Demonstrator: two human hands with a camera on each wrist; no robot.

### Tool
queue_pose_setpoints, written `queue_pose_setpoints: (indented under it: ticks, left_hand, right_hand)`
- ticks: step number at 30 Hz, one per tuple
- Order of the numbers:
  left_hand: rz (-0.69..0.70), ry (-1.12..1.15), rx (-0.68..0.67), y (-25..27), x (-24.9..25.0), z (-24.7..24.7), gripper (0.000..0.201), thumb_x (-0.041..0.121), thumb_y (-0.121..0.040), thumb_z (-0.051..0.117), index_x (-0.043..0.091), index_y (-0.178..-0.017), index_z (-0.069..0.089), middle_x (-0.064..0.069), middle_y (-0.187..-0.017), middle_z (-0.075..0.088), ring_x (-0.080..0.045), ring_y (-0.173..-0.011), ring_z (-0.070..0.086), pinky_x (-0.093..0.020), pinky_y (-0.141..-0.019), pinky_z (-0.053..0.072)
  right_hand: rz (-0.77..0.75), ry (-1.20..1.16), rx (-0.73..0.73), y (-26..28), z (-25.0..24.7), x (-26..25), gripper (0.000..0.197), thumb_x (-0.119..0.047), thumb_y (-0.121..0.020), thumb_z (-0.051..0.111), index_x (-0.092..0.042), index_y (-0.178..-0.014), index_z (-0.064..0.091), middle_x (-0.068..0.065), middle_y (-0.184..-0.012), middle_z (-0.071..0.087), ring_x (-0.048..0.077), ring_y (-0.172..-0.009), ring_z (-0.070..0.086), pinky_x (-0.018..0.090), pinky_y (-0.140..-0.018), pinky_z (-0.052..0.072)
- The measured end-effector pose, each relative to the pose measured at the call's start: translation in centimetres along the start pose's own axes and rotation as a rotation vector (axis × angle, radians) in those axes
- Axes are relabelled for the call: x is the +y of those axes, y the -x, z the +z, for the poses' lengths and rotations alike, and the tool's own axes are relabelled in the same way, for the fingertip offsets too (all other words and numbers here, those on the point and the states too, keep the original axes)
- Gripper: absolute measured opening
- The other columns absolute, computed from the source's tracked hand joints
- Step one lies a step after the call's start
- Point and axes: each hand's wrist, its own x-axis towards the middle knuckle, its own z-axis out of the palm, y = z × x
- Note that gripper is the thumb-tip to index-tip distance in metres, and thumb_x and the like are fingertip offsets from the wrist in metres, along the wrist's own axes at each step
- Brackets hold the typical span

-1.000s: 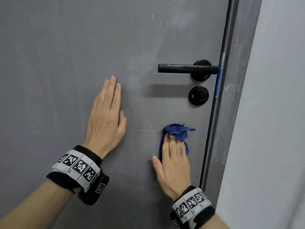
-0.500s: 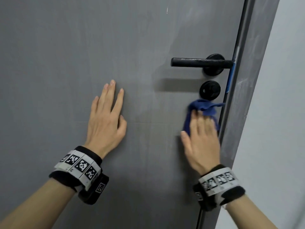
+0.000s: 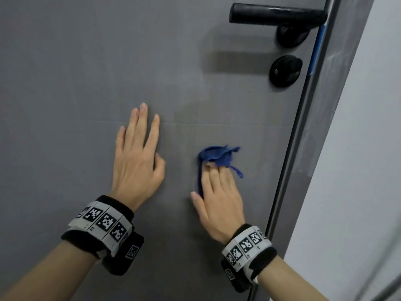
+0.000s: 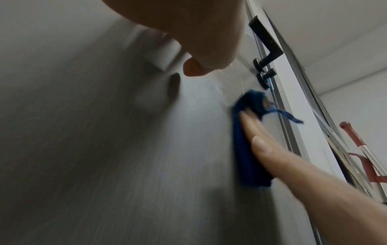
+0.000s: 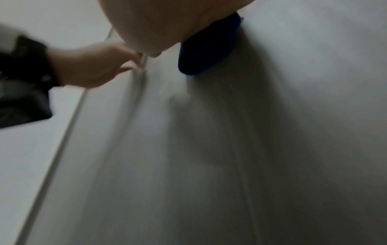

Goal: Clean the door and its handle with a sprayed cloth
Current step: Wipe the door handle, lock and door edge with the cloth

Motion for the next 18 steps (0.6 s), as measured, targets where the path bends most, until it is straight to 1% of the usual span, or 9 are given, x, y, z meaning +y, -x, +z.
queue_pose_setpoints:
  ticks: [1, 3, 5, 7, 8, 11, 13, 15, 18]
  left_hand:
    - [0.000, 0.005, -0.002, 0.0, 0.0, -0.1, 0.081, 0.011, -0.080, 0.048, 0.007, -0.157, 0.023, -0.013, -0.168, 0.006, -0.027, -0.156, 0.002, -0.053, -0.122, 0.016]
    - [0.000, 0.022, 0.001, 0.1, 0.1, -0.4, 0.081, 0.010, -0.080, 0.048, 0.007, -0.157, 0.023, -0.012, -0.168, 0.007, -0.027, -0.156, 0.004, -0.052, -0.122, 0.016]
    - [0.011, 0.029, 0.010, 0.0, 0.1, -0.7, 0.081, 0.010, -0.079, 0.048, 0.007, -0.156, 0.024, -0.012, -0.167, 0.008, -0.026, -0.155, 0.006, -0.051, -0.121, 0.018]
    - [0.028, 0.035, 0.021, -0.1, 0.4, -0.9, 0.081, 0.009, -0.079, 0.050, 0.006, -0.156, 0.025, -0.012, -0.167, 0.010, -0.026, -0.155, 0.008, -0.052, -0.121, 0.020]
    - [0.040, 0.044, 0.026, -0.2, 0.6, -0.8, 0.080, 0.009, -0.079, 0.050, 0.006, -0.156, 0.026, -0.013, -0.167, 0.011, -0.027, -0.155, 0.008, -0.052, -0.121, 0.021]
    - [0.071, 0.077, 0.028, -0.5, 1.9, -0.5, 0.080, 0.008, -0.079, 0.051, 0.005, -0.155, 0.027, -0.013, -0.167, 0.012, -0.027, -0.155, 0.009, -0.053, -0.121, 0.021]
    - [0.088, 0.102, 0.020, -0.6, 2.7, -0.2, 0.080, 0.007, -0.078, 0.051, 0.005, -0.155, 0.028, -0.012, -0.167, 0.012, -0.027, -0.155, 0.009, -0.052, -0.122, 0.021]
    - [0.106, 0.127, 0.016, -0.9, 3.4, -0.1, 0.080, 0.005, -0.079, 0.052, 0.005, -0.155, 0.028, -0.012, -0.167, 0.012, -0.026, -0.155, 0.009, -0.051, -0.122, 0.020]
    - [0.124, 0.156, 0.016, -1.3, 4.2, -0.3, 0.080, 0.004, -0.079, 0.054, 0.005, -0.155, 0.028, -0.011, -0.167, 0.012, -0.024, -0.156, 0.008, -0.049, -0.123, 0.019]
  right_hand:
    - [-0.086, 0.001, -0.022, -0.2, 0.4, -1.0, 0.067, -0.047, -0.101, 0.038, -0.007, -0.154, 0.031, 0.013, -0.157, 0.038, 0.031, -0.146, 0.031, 0.040, -0.125, 0.015]
    - [-0.185, 0.017, -0.054, -0.3, 0.6, -1.7, 0.064, -0.046, -0.101, 0.040, -0.010, -0.154, 0.034, 0.010, -0.156, 0.040, 0.028, -0.148, 0.030, 0.039, -0.126, 0.013]
    - [-0.186, 0.075, -0.041, -0.2, -0.2, -0.1, 0.063, -0.046, -0.100, 0.042, -0.012, -0.153, 0.037, 0.011, -0.151, 0.047, 0.029, -0.144, 0.034, 0.038, -0.126, 0.012]
    - [-0.091, 0.117, 0.004, 0.1, -1.3, 2.7, 0.063, -0.047, -0.099, 0.043, -0.011, -0.151, 0.040, 0.016, -0.145, 0.053, 0.034, -0.138, 0.042, 0.039, -0.124, 0.013]
    - [-0.022, 0.133, 0.027, 0.4, -2.0, 4.4, 0.064, -0.046, -0.099, 0.042, -0.010, -0.151, 0.038, 0.018, -0.145, 0.053, 0.036, -0.138, 0.043, 0.040, -0.124, 0.014]
    - [0.147, 0.175, 0.054, 2.3, -3.5, 9.8, 0.064, -0.040, -0.101, 0.039, -0.005, -0.154, 0.028, 0.018, -0.156, 0.038, 0.036, -0.145, 0.034, 0.043, -0.124, 0.015]
    - [0.160, 0.219, 0.081, 3.7, -3.7, 11.9, 0.060, -0.032, -0.101, 0.041, -0.002, -0.152, 0.030, 0.021, -0.154, 0.037, 0.039, -0.142, 0.036, 0.045, -0.122, 0.020]
    - [0.107, 0.205, 0.157, 4.8, -2.6, 12.3, 0.057, -0.019, -0.098, 0.051, 0.000, -0.150, 0.036, 0.021, -0.150, 0.041, 0.041, -0.135, 0.043, 0.044, -0.119, 0.027]
    - [0.036, 0.061, 0.366, 5.4, -1.2, 12.4, 0.056, 0.008, -0.082, 0.066, 0.003, -0.137, 0.055, 0.017, -0.136, 0.058, 0.037, -0.123, 0.054, 0.038, -0.111, 0.039]
